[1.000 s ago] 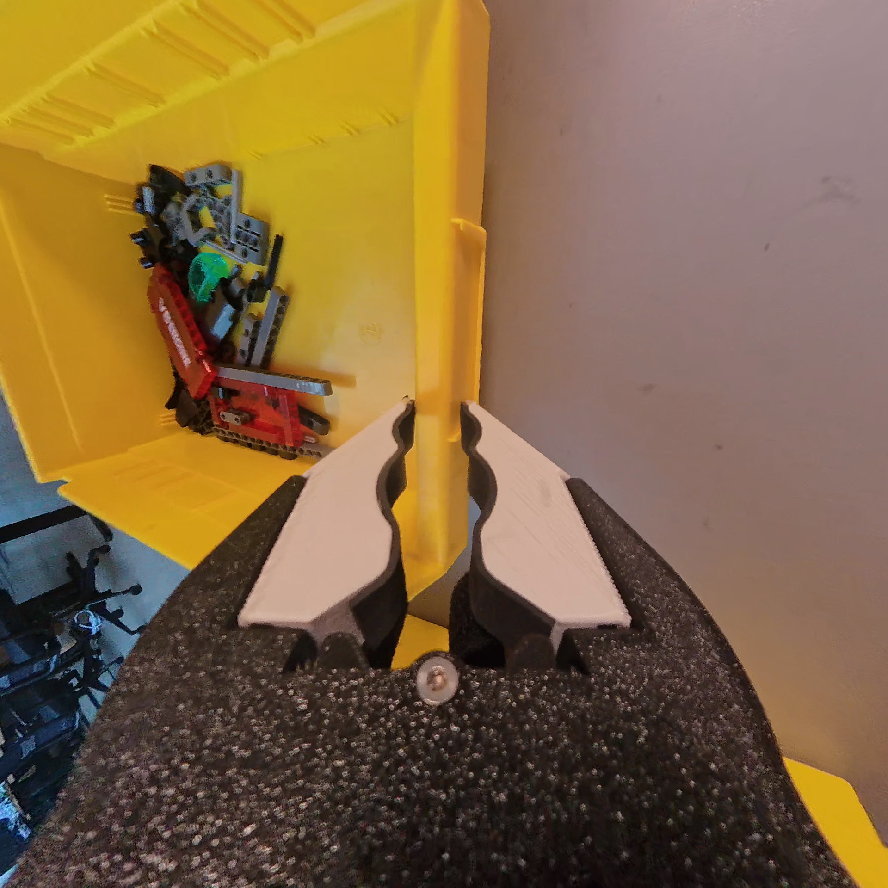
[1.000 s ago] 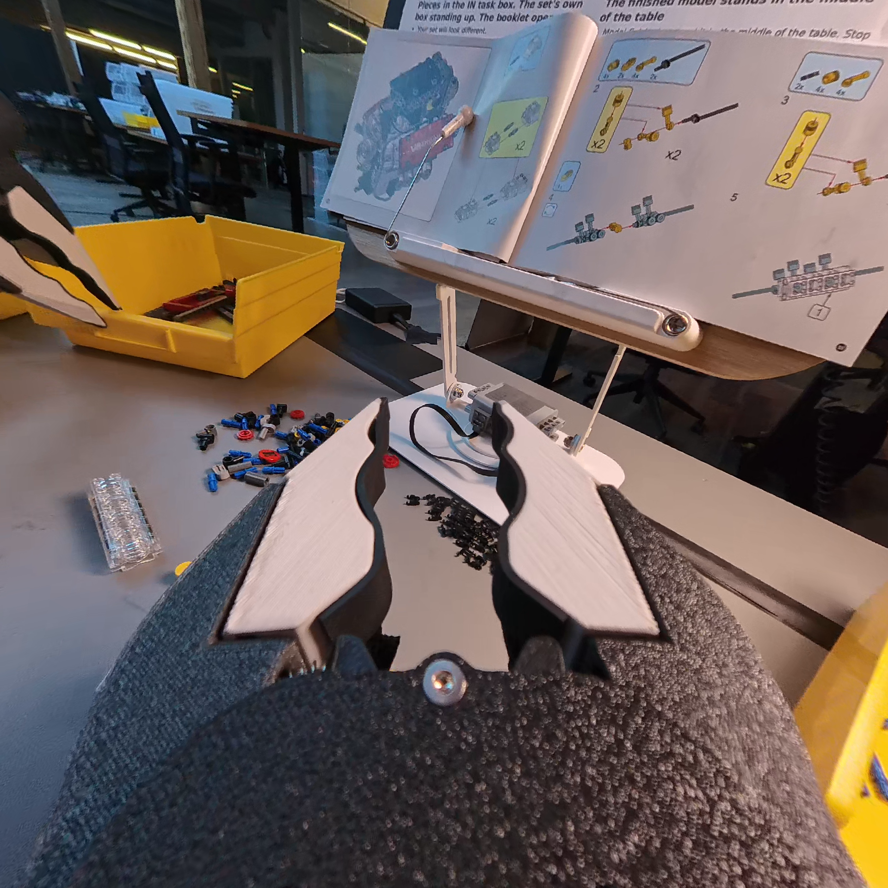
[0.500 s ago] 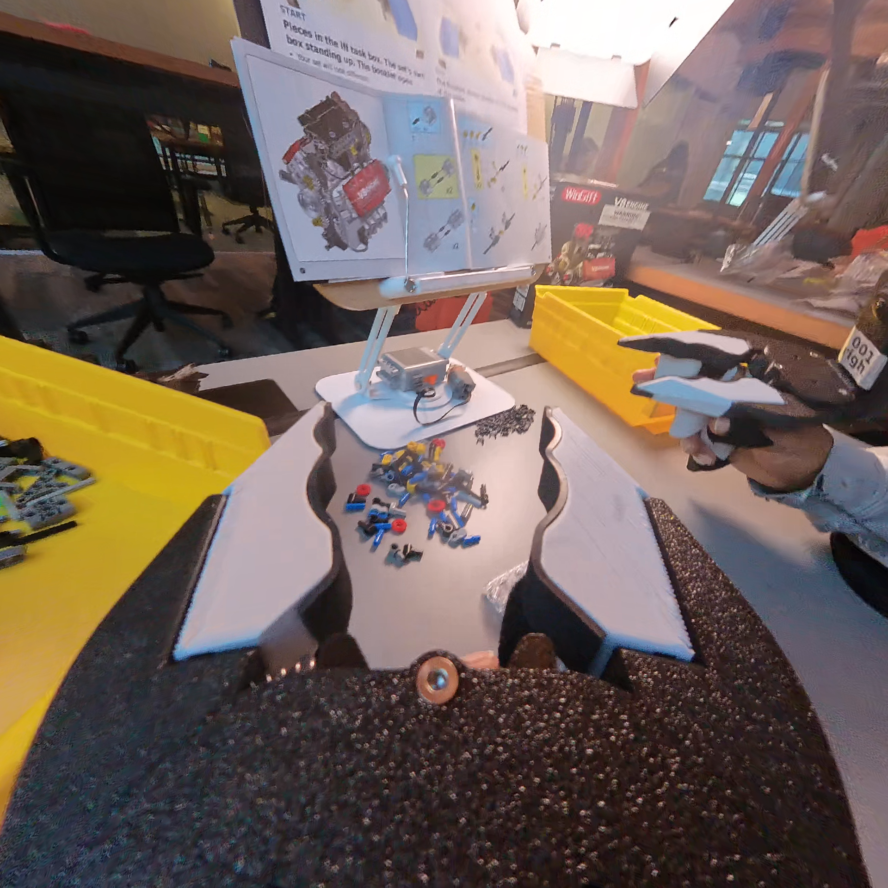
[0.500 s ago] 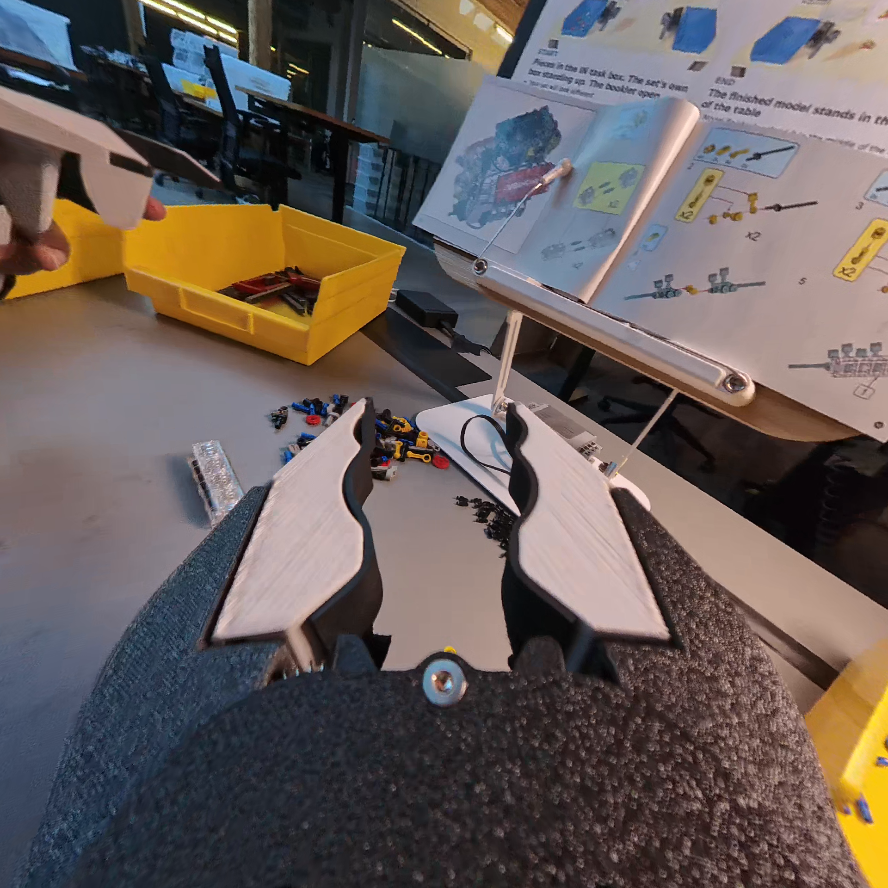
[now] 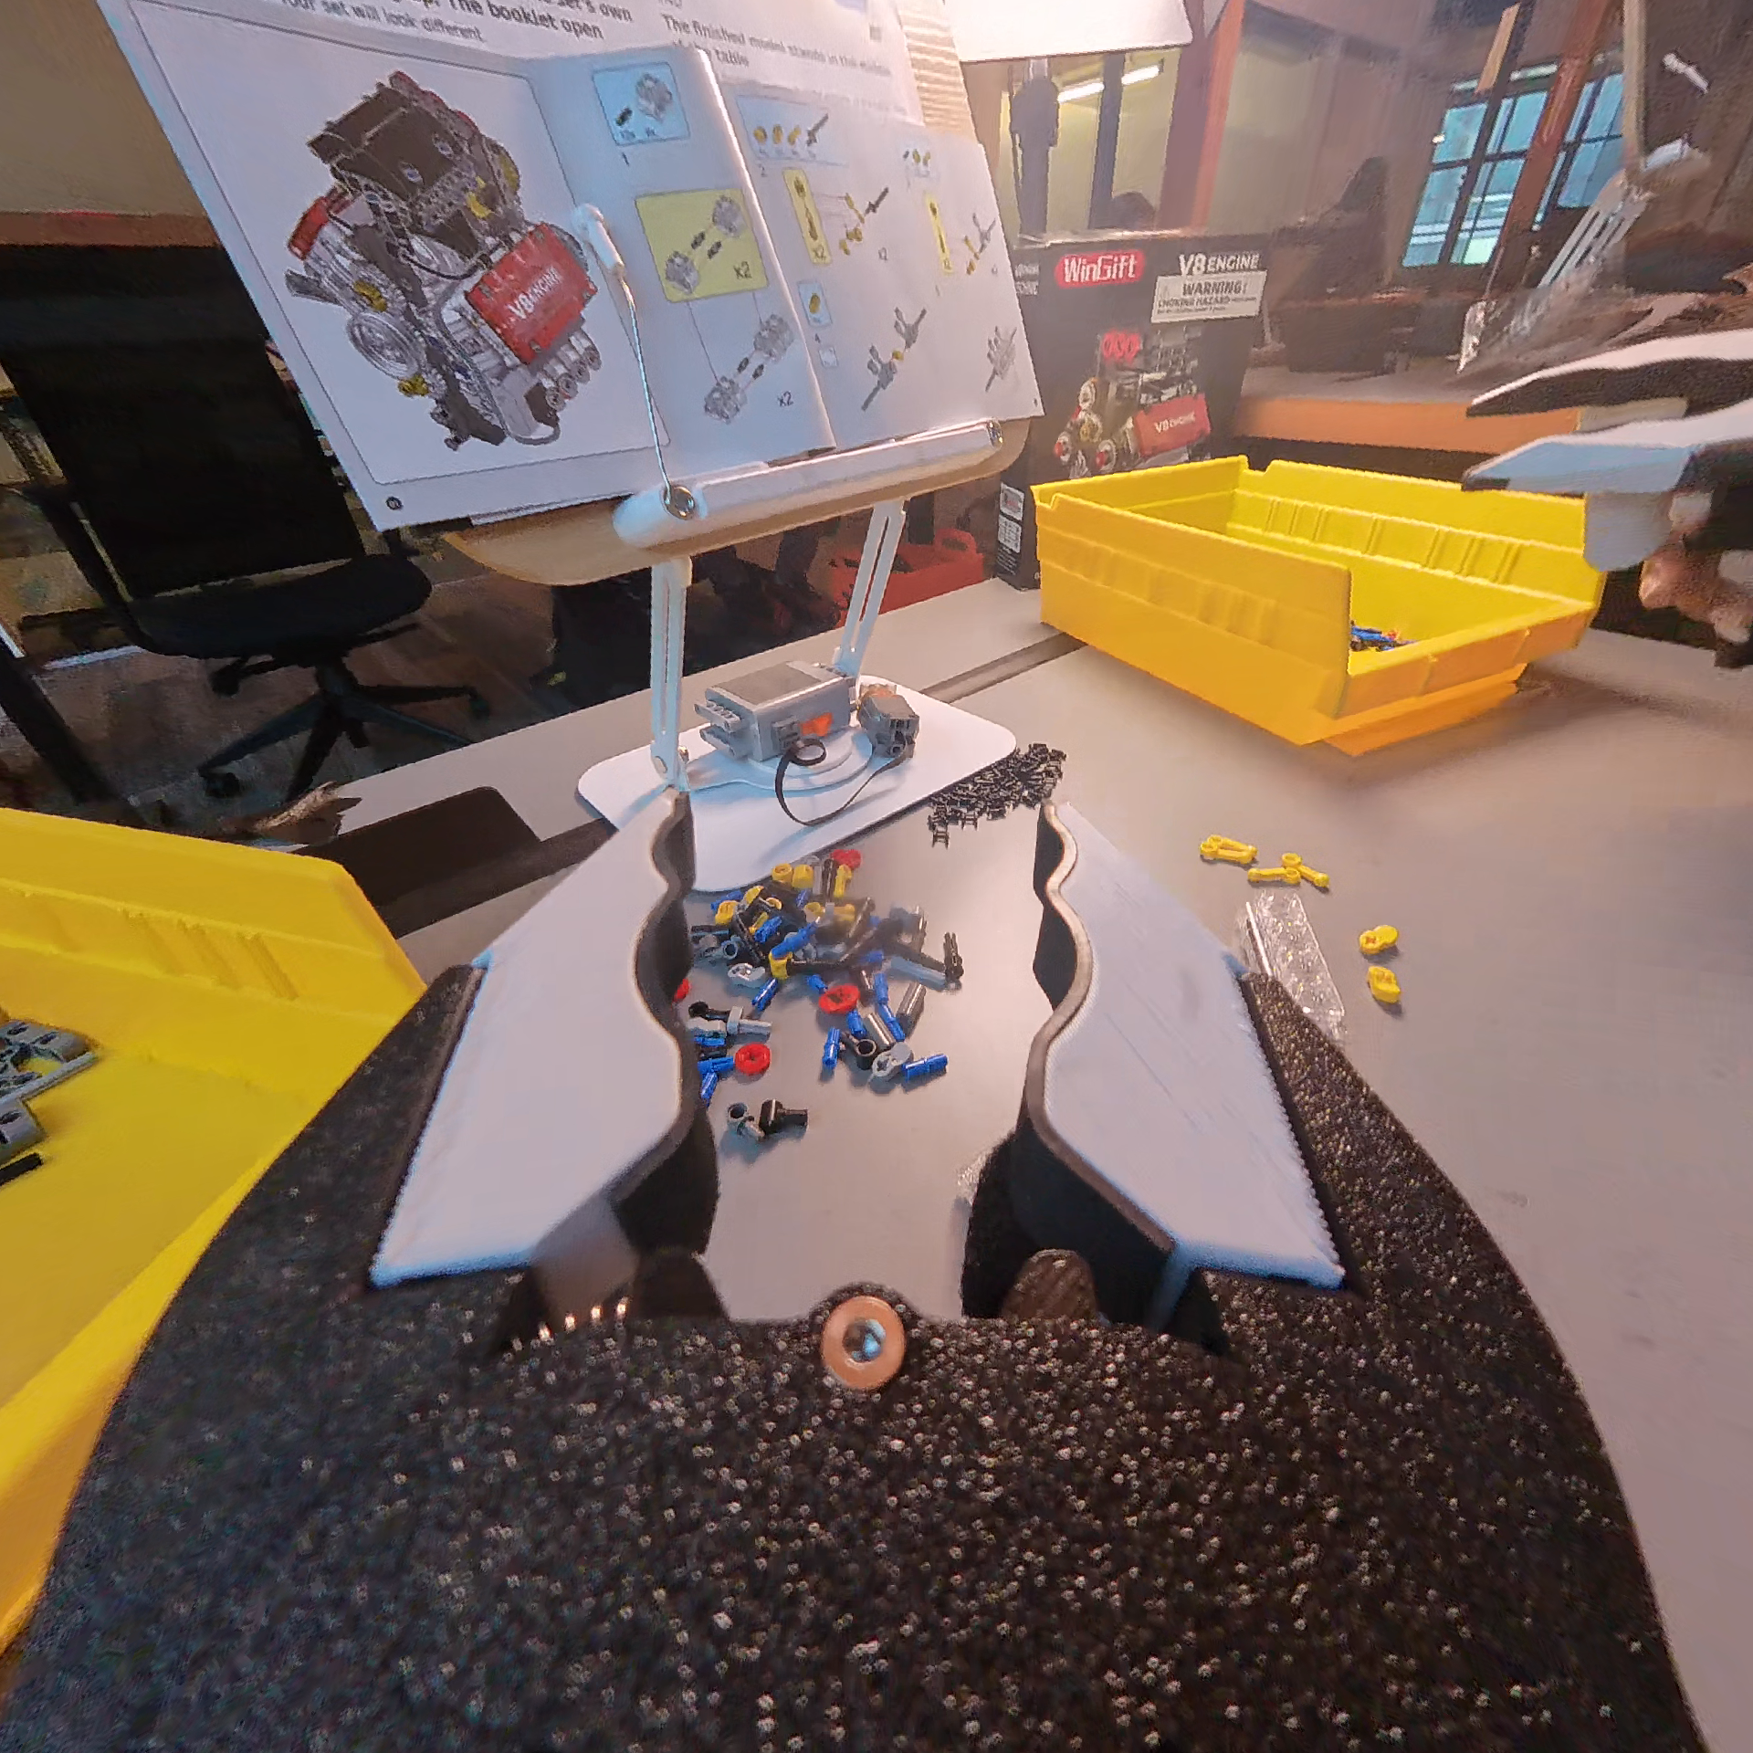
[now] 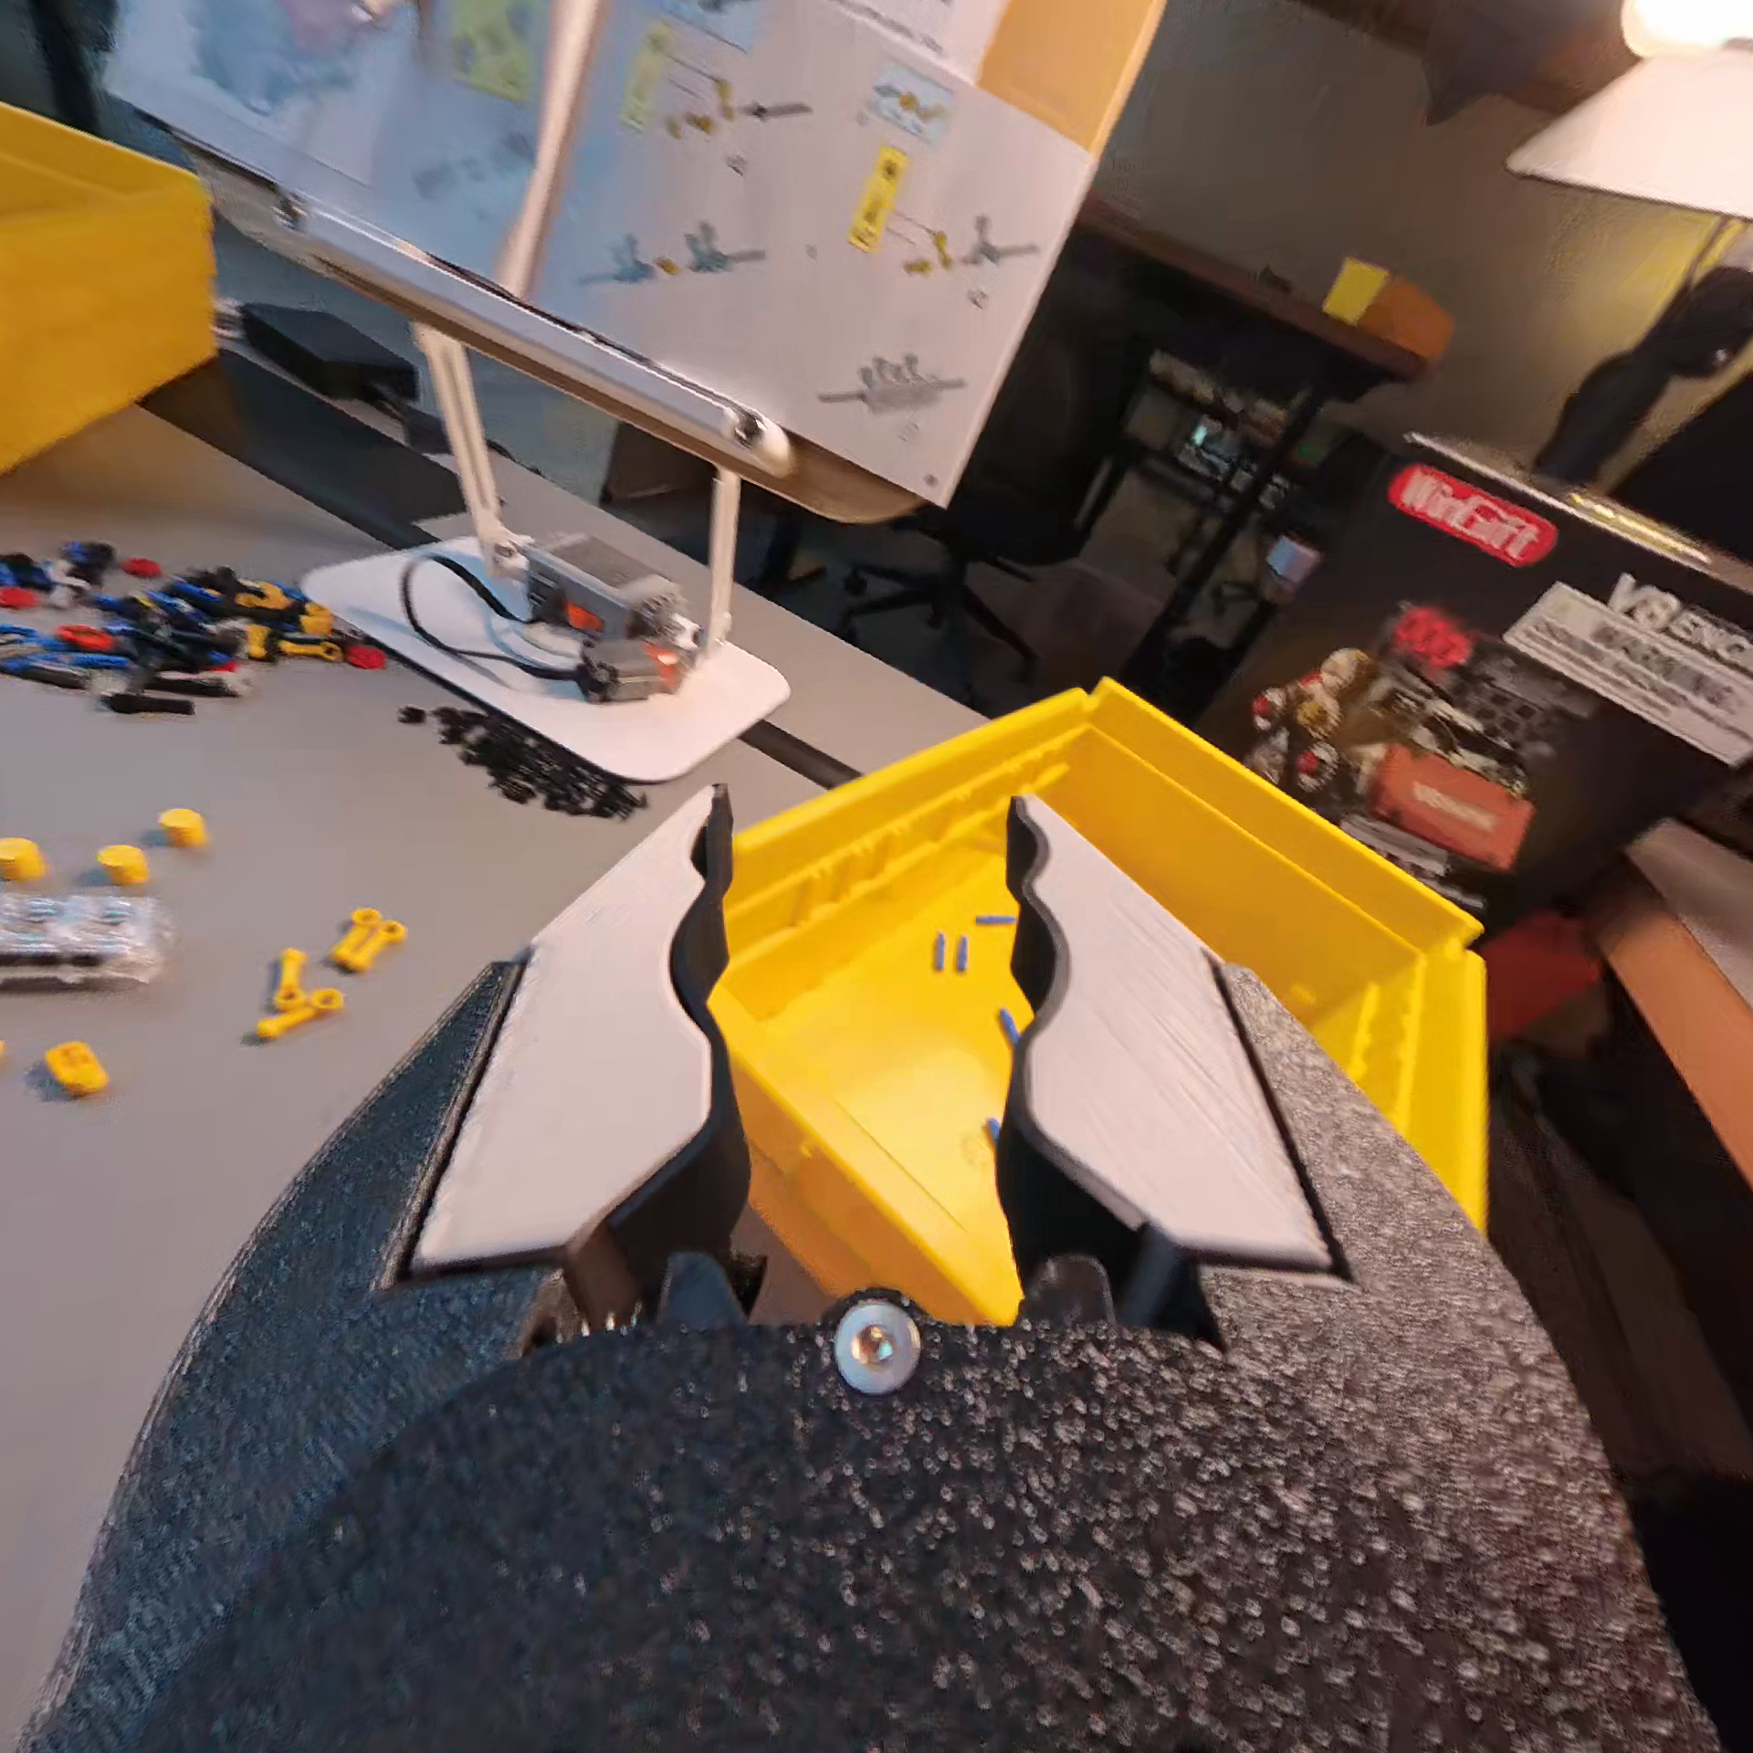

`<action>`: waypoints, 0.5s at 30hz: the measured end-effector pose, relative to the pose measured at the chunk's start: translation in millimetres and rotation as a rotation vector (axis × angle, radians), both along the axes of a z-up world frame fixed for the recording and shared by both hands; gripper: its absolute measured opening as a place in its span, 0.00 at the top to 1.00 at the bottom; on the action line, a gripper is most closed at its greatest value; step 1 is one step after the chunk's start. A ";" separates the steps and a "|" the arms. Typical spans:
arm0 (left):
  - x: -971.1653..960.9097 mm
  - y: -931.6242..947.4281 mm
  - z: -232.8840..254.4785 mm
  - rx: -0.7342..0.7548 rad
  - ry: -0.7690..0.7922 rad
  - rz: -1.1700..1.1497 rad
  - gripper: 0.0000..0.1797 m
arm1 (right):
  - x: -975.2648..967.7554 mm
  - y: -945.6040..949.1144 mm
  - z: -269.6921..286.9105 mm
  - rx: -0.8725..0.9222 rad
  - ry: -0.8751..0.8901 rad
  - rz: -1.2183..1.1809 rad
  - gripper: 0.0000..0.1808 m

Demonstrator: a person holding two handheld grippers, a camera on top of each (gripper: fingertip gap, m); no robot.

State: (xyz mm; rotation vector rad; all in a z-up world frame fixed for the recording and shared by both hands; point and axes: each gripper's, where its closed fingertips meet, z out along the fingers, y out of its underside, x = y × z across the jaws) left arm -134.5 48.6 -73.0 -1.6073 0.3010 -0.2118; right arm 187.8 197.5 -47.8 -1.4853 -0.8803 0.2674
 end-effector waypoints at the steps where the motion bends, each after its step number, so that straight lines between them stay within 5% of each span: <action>1: -0.5 -0.3 -3.3 -0.009 0.012 -0.004 0.62 | 15.3 9.0 -0.9 -0.031 -0.011 -0.029 0.68; 7: 0.4 1.9 -16.8 -0.054 -0.028 -0.040 0.64 | 48.0 67.3 -4.4 -0.244 -0.230 -0.038 0.71; 15: -8.8 -0.4 -17.1 -0.044 -0.008 -0.005 0.64 | 18.7 189.8 -62.2 -0.457 -0.522 -0.083 0.91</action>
